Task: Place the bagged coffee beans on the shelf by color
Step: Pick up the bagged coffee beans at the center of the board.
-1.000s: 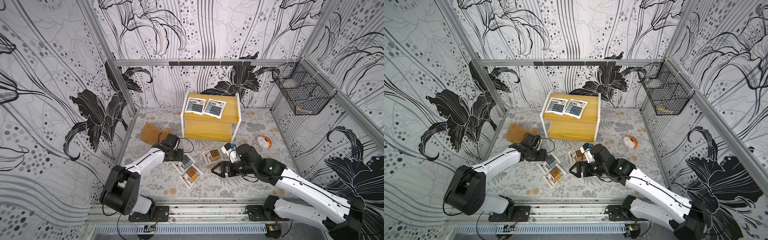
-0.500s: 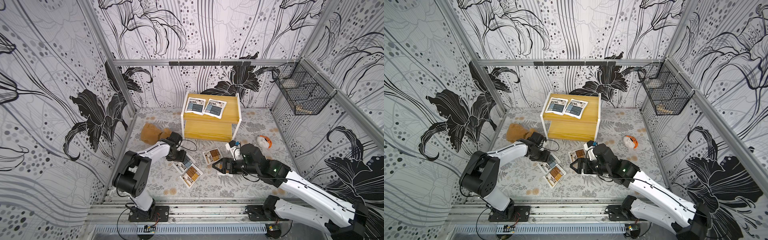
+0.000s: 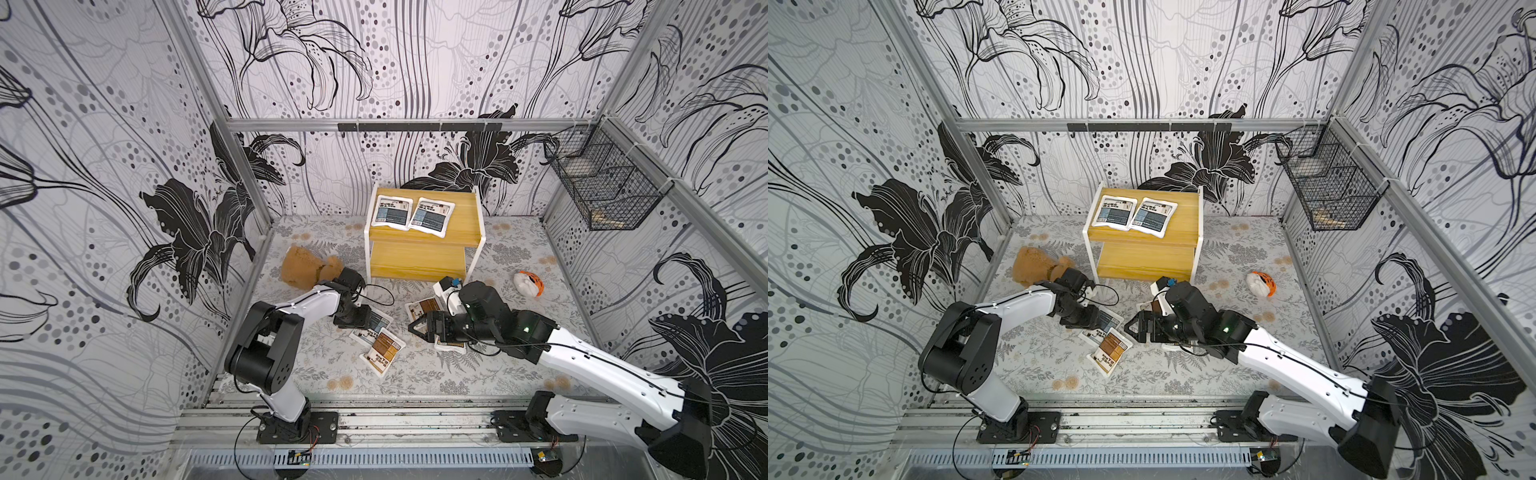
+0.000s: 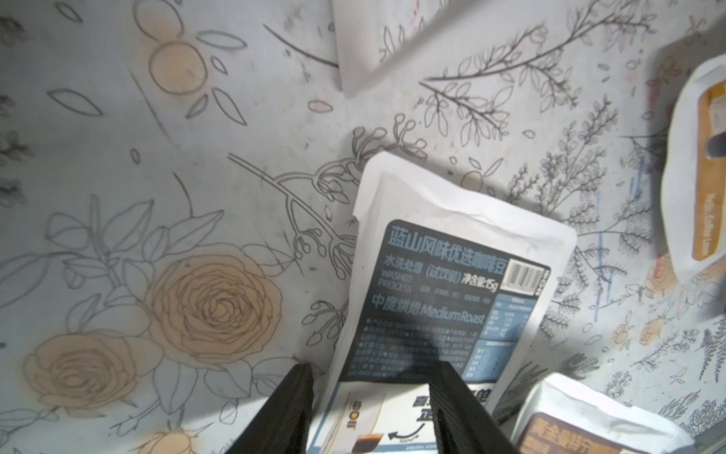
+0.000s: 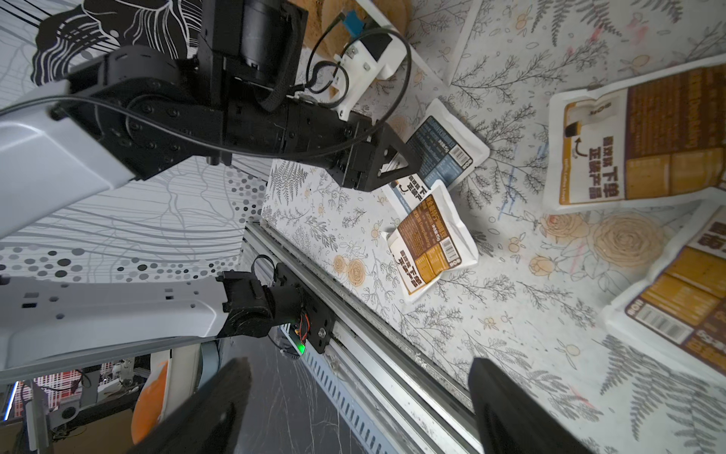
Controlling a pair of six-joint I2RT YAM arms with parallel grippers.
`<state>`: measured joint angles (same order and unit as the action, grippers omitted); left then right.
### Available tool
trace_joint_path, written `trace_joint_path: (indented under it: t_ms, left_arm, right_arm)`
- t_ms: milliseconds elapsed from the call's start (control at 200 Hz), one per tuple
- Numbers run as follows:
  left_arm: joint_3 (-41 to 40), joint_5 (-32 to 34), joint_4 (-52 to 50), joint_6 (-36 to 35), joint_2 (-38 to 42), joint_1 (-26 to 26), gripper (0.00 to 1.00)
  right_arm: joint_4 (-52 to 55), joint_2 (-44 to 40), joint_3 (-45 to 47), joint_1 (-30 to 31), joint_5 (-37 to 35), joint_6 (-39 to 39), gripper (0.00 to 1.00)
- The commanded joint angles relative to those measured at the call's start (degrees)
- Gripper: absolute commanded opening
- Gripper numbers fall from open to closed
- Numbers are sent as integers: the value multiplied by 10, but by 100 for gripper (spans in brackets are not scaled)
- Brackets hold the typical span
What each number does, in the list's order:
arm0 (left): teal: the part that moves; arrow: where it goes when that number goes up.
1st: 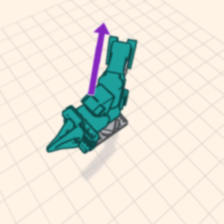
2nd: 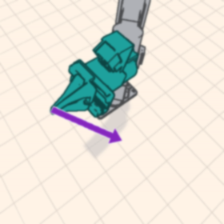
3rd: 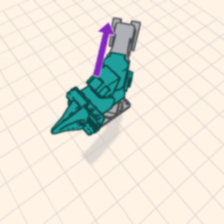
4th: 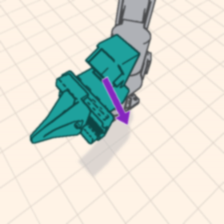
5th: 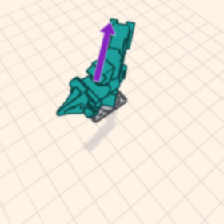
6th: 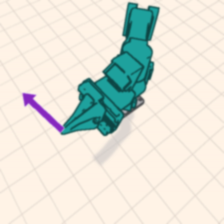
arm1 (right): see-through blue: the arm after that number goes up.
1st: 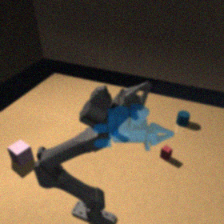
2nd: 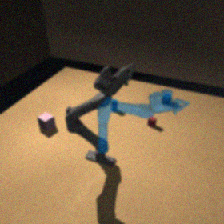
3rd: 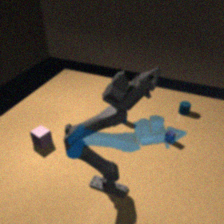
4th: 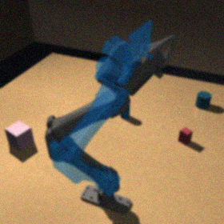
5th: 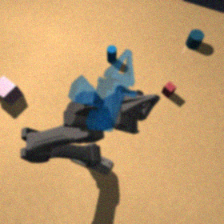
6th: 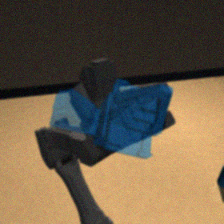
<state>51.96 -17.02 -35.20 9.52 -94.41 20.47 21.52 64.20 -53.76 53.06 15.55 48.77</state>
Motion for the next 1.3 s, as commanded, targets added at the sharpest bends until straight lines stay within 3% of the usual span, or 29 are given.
trace_joint_path:
  t_ms: [0, 375, 536, 771, 1296]
  left_arm:
    - [-21, -44, 25, 11, 6, 22, 48]
    - [-43, -34, 58, 62, -23, 59, 26]
    - [-73, -44, 88, 89, -5, 61, 7]
    - [-123, -62, 121, 158, 113, 60, 4]
    - [-110, -26, 81, 248, 337, 60, 4]
  right_arm:
    - [-27, 30, -16, 20, -4, -9, 92]
    - [-23, 29, 11, 34, -12, -13, 93]
    - [-20, -2, 43, 34, -19, -3, 93]
    - [-17, -30, 56, 34, -34, -8, 93]
    - [-24, -108, 82, 34, -86, -13, 93]
